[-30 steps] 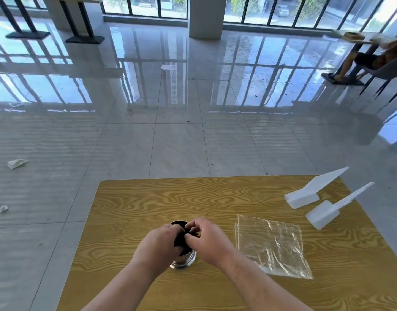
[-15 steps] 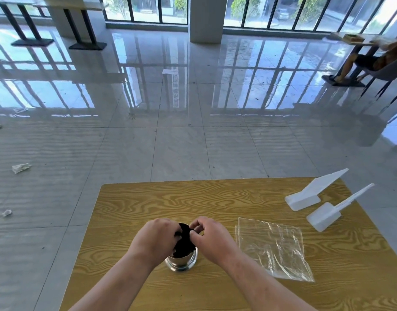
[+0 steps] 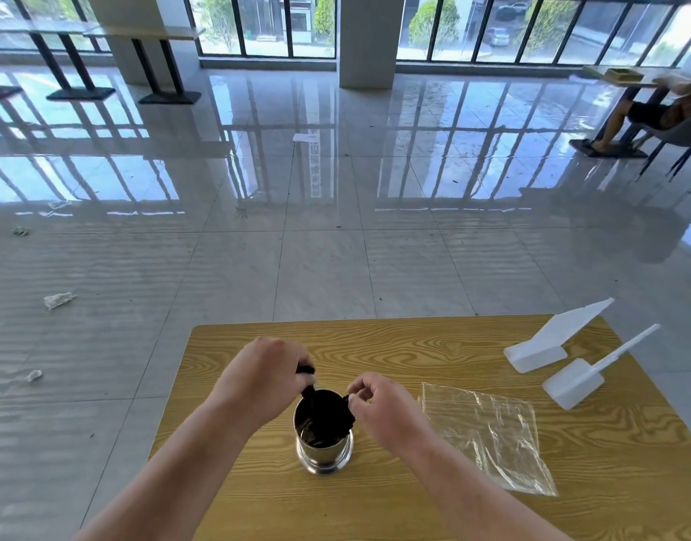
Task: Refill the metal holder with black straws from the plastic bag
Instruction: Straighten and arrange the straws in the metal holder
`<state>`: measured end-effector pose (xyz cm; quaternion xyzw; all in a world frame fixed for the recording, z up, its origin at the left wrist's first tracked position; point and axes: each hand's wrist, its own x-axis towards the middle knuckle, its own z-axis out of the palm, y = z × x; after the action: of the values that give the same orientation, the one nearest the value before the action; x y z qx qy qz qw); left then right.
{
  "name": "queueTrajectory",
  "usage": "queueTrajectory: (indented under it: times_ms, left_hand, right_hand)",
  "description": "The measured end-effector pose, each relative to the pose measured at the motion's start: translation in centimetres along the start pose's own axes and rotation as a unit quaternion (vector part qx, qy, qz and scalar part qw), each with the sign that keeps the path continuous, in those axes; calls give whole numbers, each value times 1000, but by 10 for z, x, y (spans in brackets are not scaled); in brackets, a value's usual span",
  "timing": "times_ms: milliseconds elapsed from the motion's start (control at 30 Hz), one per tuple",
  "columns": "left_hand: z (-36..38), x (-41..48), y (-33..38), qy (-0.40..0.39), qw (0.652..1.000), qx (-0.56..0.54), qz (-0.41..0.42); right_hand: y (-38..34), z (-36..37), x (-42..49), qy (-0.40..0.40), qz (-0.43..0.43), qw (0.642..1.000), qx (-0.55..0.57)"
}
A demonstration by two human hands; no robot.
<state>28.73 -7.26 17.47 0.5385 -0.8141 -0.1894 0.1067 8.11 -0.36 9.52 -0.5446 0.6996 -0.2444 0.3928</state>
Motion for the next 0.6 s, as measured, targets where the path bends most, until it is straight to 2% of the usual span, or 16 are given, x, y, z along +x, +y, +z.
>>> queueTrajectory:
  times_ms: [233, 400, 467, 500, 600]
  left_hand:
    - [-31, 4, -13, 89, 993, -68, -39]
    - [-26, 6, -30, 162, 957, -221, -96]
    - [-16, 5, -36, 178, 925, -309, -132]
    - [-11, 4, -37, 180, 898, -369, -159]
    - [3, 0, -33, 149, 782, -561, -228]
  right_hand:
    - [0, -12, -3, 14, 7, 998, 53]
    - [2, -16, -3, 41, 20, 997, 61]
    - [2, -16, -4, 40, 24, 996, 79]
    - [0, -16, -4, 33, 25, 994, 100]
    - [-16, -19, -6, -39, 29, 979, 198]
